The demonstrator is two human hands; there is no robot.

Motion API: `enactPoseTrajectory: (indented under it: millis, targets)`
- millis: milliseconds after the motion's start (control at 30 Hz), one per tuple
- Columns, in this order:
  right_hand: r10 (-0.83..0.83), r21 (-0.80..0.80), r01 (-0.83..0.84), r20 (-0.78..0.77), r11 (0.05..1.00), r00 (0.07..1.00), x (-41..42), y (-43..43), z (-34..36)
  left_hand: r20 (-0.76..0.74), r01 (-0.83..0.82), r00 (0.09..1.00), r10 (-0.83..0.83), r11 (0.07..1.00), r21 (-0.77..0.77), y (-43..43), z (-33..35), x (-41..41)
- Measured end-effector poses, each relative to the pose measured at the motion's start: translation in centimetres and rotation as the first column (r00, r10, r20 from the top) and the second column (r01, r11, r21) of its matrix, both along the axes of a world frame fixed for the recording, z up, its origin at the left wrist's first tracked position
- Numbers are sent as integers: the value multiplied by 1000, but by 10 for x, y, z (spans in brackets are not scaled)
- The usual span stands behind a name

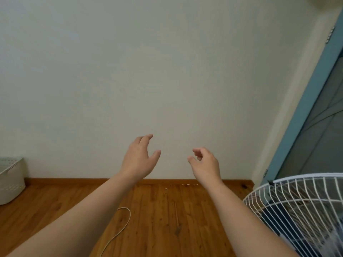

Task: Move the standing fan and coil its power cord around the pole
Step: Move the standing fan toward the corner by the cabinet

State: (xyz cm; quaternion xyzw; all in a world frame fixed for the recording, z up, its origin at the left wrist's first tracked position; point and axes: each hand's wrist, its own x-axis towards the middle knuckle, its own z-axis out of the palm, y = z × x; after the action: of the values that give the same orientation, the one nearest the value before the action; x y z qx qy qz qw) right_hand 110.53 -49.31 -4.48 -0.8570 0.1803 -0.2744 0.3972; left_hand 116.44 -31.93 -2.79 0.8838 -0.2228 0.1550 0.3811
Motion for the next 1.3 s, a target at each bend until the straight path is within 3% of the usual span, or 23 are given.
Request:
enactPoseTrajectory:
  millis: [300, 467, 767, 1100, 1300]
  targets:
    - [-249, 137, 245, 14, 960, 968, 89, -17, -24, -19, 86, 996, -85, 996, 9, -50, -17, 95]
    - [-281, 229, 274, -2, 934, 960, 152, -41, -29, -17, 161, 987, -161, 987, 17, -70, -15, 170]
    - [-433, 143, 422, 55, 895, 900, 241, -90, -6, 5, 372, 928, -372, 928, 27, -125, 4, 286]
    - [-608, 114, 600, 53, 792, 792, 260, -165, -12, -63, 581, 813, -579, 814, 27, -221, -15, 332]
    - [-689, 188, 667, 93, 721, 718, 275, -228, -19, -66, 654, 756, -651, 756, 22, -301, -23, 353]
